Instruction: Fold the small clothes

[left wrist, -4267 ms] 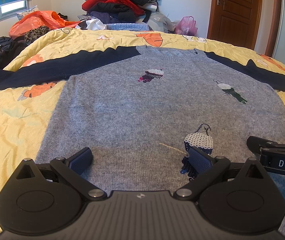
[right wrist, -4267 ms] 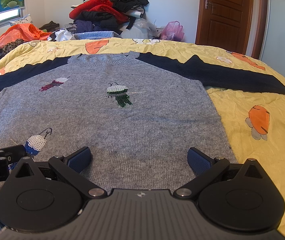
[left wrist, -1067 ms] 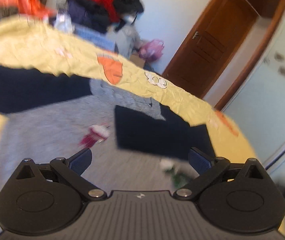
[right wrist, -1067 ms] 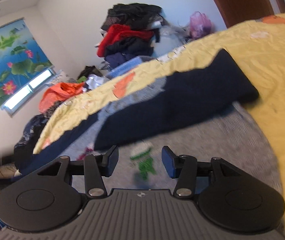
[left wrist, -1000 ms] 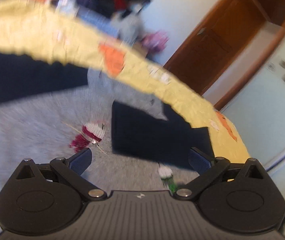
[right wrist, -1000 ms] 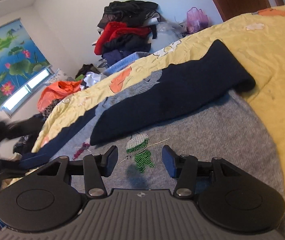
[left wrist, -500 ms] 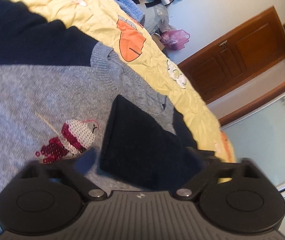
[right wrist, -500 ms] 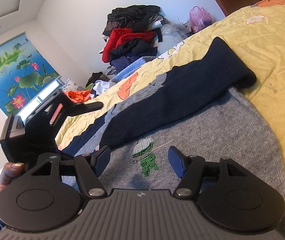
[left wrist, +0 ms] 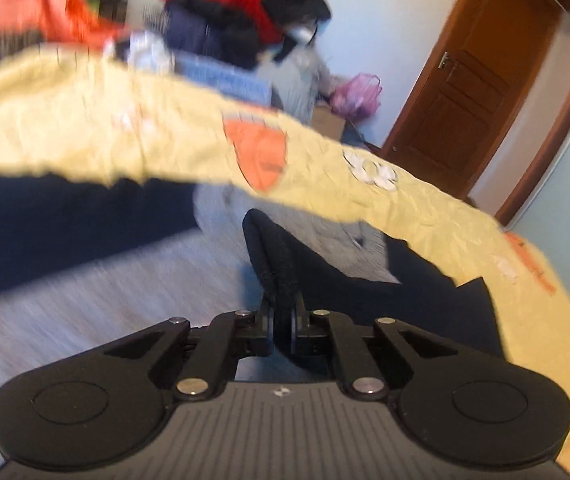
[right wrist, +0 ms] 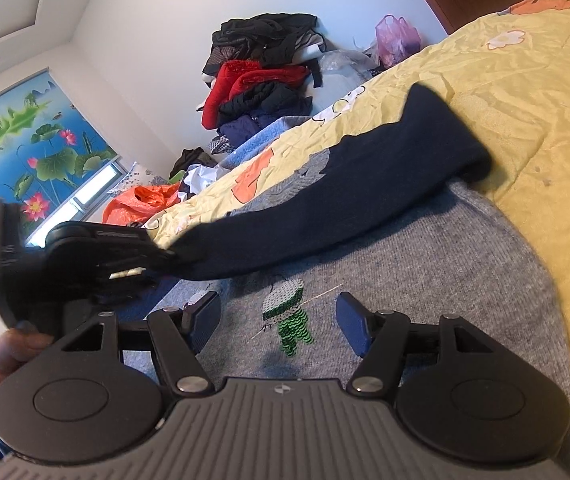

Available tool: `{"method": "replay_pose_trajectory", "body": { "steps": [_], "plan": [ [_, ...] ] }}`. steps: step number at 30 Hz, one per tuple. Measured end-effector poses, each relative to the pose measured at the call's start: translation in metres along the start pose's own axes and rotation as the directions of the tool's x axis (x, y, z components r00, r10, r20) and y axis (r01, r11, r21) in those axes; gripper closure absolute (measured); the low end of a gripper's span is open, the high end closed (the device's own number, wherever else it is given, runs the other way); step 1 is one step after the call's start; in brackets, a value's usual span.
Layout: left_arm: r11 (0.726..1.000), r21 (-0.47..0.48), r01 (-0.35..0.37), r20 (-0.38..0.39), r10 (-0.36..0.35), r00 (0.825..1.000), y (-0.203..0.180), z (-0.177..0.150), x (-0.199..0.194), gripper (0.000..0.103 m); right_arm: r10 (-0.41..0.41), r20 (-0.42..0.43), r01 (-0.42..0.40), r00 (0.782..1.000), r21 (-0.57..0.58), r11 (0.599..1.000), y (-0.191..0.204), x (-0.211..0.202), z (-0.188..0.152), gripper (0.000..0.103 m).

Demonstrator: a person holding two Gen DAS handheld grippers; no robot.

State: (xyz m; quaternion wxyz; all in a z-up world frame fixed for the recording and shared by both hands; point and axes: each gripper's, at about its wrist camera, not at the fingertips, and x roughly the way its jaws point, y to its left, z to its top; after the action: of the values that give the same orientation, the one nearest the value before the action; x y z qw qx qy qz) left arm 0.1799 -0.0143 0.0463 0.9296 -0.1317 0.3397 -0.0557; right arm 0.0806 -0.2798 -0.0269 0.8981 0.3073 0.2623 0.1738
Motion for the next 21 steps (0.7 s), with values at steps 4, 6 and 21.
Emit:
{"method": "replay_pose_trajectory", "body": {
  "steps": [4,6,21],
  "plan": [
    [0.997,0.024,-0.068,0.017,0.068,0.998,0.028,-0.001,-0.008,0.096,0.001,0.000,-0.001,1.000,0.001,1.000,0.000,0.000,0.000,0.036],
    [0.995,-0.001,-0.102,-0.001,0.102,0.995,0.045,-0.005,-0.007,0.096,0.002,0.002,-0.002,1.000,0.003,1.000,-0.001,0.000,0.000,0.036],
    [0.995,-0.024,-0.096,0.052,0.097,0.994,0.077,-0.033,0.011,0.095,-0.056,0.050,0.066,0.997,-0.240,0.968,0.046,0.010,0.042,0.028]
  ]
}}
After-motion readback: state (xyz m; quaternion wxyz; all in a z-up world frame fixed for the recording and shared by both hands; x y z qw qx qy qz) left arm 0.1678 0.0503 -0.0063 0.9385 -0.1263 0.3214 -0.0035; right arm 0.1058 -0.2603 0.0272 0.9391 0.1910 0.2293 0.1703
